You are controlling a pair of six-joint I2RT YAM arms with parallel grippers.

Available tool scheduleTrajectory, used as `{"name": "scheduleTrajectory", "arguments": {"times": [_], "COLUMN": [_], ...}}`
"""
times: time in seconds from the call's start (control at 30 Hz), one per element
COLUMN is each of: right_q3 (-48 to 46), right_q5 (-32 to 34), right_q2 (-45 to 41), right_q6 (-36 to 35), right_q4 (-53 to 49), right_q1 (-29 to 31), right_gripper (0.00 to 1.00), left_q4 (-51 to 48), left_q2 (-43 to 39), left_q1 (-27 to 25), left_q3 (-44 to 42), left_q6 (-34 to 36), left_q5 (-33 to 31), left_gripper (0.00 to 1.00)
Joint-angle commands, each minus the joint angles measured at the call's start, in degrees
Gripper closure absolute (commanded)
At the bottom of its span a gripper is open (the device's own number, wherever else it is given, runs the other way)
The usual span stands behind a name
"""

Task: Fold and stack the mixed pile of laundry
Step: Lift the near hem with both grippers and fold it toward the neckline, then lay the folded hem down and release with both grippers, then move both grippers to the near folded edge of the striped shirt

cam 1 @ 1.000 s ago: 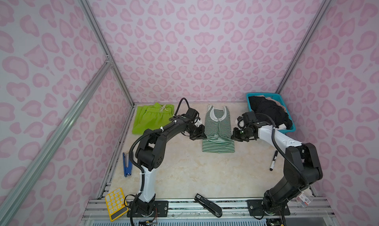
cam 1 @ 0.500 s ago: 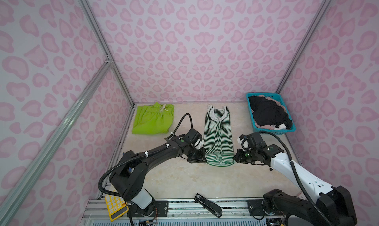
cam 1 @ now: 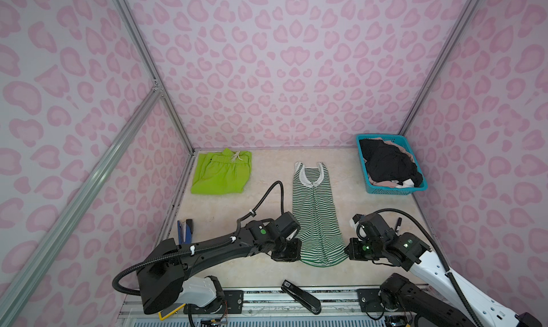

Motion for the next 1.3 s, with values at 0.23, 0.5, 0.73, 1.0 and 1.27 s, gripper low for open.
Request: {"name": "scheduleTrajectory", "arguments": {"times": [0.23, 0.5, 0.73, 1.0, 1.27], "right_q3": [10.9, 22.5, 29.7, 30.2, 26.8], "right_q5": [4.2, 0.1, -4.0, -2.3, -3.8], "right_q2": [15.6, 38.2, 56.9, 53.7, 47.2], "right_q6": [-6.2, -11.2, -13.3, -17.0, -23.7], "right_q4": [5.4, 15.7, 22.2, 22.3, 18.7], "right_q1": [-5.5, -15.2, -18.9, -19.7, -19.6], "right_gripper": [1.00, 1.00, 0.78, 0.66, 0.69], "left_q4": [-5.3, -3.2, 2.6, 9.3, 5.6], "left_q2": [5.1, 21.2, 36.3, 36.2, 26.4], "left_q1": [10.3, 22.1, 28.7, 31.6, 31.4], "left_q3": [12.4, 25.1, 32.6, 34.3, 26.4], "left_q6": [6.8, 17.3, 19.4, 17.4, 20.2], "left_q5": [-2.5, 4.4, 9.4, 7.0, 0.8], "left_gripper": [0.98, 0.98, 0.73, 0.60, 0.58]}}
